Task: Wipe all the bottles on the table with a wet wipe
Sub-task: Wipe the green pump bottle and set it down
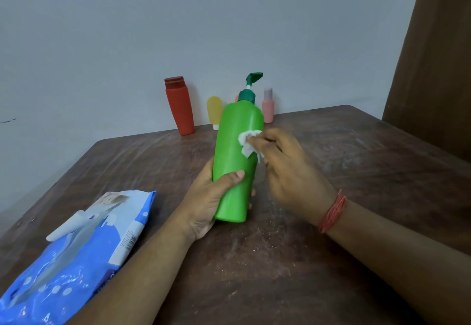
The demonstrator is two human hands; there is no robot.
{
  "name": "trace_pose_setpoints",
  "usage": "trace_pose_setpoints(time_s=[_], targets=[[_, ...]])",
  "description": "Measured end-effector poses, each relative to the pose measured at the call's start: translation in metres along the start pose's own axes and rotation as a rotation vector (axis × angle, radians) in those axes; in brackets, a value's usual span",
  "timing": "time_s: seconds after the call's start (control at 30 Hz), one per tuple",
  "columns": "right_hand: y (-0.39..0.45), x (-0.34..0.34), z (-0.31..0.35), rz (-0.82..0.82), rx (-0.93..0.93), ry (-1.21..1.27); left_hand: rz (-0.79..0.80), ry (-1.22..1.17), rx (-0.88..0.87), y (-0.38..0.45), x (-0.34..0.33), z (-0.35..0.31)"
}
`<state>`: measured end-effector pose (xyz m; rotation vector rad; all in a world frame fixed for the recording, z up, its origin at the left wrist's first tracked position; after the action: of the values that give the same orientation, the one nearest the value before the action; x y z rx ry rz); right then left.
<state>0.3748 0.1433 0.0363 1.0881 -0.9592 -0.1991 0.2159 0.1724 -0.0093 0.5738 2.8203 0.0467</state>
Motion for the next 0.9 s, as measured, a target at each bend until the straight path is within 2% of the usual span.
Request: trace_pose_setpoints(time_s=[0.13,0.4,0.57,0.7,0.9], targets=[[0.014,0.007,-0.020,-0.161,-0.171,0.124,0.071,0.017,0.038,-0.003,-0.003,0.001],[-0.002,-0.001,-0.013,-0.074,-0.132,0.322,0.088,-0.070,0.055,-0.002,0.001,-0.002],[0.010,0.007,-0.031,-0.239,-0.346,0.677,0.192,-0.031,0.115,-0.005,-0.004,0.000],[0.008,0.009,-0.036,-0.231,-0.433,0.931,0.190,-0.004,0.113,-0.007,-0.006,0.000],[0.009,0.009,-0.033,-0.292,-0.476,0.874,0.166,0.012,0.102,-0.007,-0.006,0.000]])
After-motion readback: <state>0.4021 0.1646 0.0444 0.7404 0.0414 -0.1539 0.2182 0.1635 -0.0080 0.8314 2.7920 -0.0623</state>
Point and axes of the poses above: each hand's wrist, its own y-axis towards the middle knuckle, its own x-axis out of the back of the hand, z = x × y, the point moved 4 cm from there along y, towards the middle knuckle, and after that the axes turned 1 degree about x, right-handed, at the moved point
